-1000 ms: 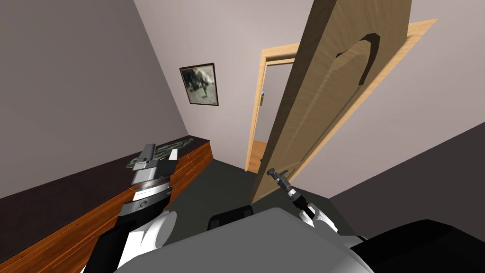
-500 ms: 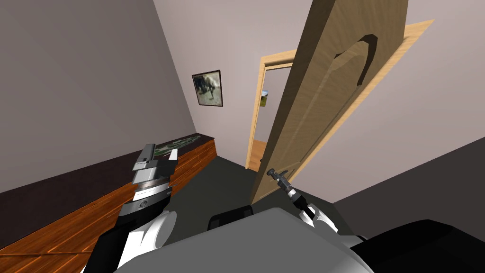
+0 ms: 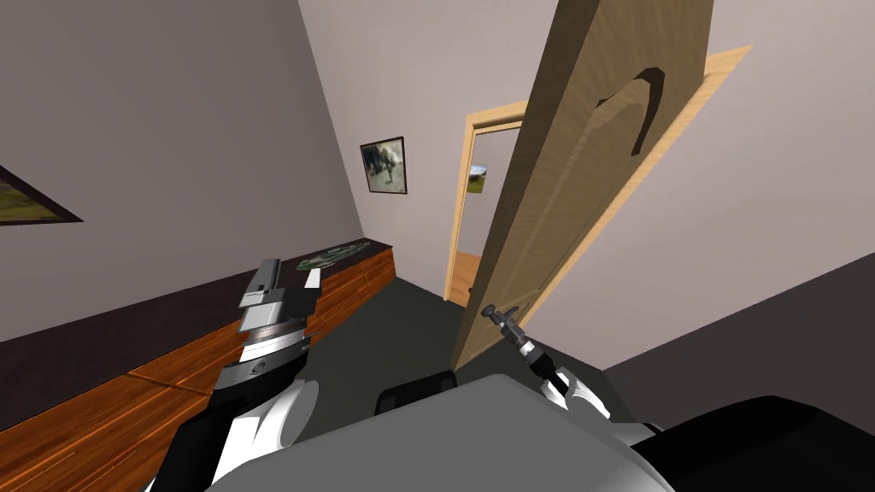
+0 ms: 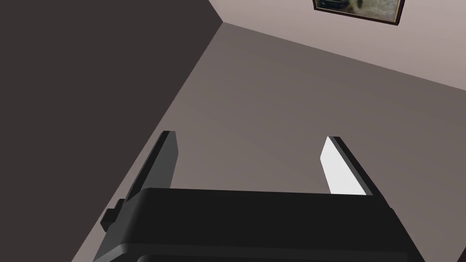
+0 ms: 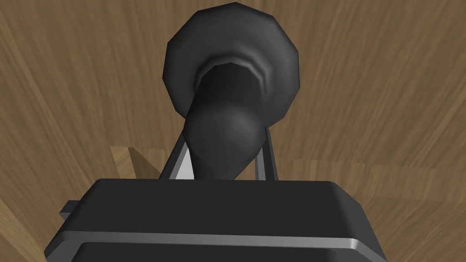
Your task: Pull the door open
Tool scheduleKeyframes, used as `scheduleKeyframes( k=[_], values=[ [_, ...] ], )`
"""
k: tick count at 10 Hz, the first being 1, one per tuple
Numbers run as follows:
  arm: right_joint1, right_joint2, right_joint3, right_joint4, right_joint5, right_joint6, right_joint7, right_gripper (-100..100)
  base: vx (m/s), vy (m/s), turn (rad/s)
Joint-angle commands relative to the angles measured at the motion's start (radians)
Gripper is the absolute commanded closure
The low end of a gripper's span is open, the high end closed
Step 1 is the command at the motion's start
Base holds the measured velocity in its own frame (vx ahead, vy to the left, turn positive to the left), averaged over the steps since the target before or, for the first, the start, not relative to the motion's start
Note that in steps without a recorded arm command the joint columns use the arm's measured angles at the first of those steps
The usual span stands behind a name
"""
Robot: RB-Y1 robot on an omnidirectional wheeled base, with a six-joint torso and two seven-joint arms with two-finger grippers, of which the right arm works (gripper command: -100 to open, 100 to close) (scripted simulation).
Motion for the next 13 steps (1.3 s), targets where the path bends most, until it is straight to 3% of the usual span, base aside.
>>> scheduleKeyframes(
  k=[1, 13],
  values=[
    [-0.002, -0.002, -0.002, 0.006, 0.001, -0.004, 0.000, 100, -0.135, -0.053, 0.138],
    [-0.024, -0.018, -0.017, 0.057, 0.007, -0.035, 0.004, 100, -0.203, -0.093, 0.167]
  ],
)
